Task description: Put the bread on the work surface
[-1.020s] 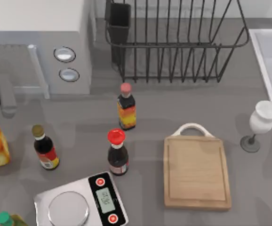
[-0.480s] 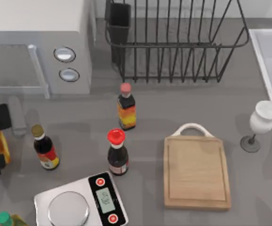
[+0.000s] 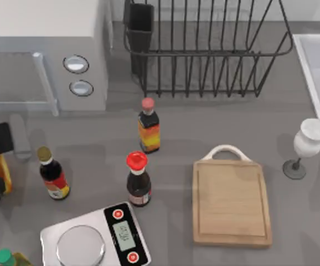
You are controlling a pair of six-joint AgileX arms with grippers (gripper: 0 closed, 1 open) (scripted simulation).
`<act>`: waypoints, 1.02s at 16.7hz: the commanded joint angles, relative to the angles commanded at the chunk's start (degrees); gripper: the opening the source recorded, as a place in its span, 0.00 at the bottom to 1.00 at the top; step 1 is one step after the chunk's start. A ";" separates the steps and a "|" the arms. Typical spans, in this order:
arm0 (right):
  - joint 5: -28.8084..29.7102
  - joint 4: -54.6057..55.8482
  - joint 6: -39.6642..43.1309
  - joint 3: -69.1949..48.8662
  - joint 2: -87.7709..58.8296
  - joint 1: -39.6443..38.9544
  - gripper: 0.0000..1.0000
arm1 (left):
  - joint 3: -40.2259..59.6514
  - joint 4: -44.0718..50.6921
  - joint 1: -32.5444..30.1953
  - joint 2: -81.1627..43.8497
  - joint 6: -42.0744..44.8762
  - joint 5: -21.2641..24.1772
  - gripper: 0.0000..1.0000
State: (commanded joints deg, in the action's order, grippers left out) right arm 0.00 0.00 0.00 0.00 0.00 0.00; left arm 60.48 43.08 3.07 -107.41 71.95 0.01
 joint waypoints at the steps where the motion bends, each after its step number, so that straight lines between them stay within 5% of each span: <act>1: 0.00 0.00 0.00 0.00 0.00 0.00 1.00 | 0.00 0.00 0.00 0.00 0.00 0.00 0.55; 8: 0.00 0.00 0.00 0.00 0.00 0.00 1.00 | 0.00 0.00 0.00 0.00 0.00 0.00 0.02; 17: 0.00 0.00 0.00 0.00 0.00 0.00 1.00 | 0.00 0.00 -0.13 0.13 0.06 0.01 0.00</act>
State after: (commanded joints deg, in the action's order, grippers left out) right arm 0.00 0.00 0.00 0.00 0.00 0.00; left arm 60.48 43.09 2.94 -107.27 72.01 0.02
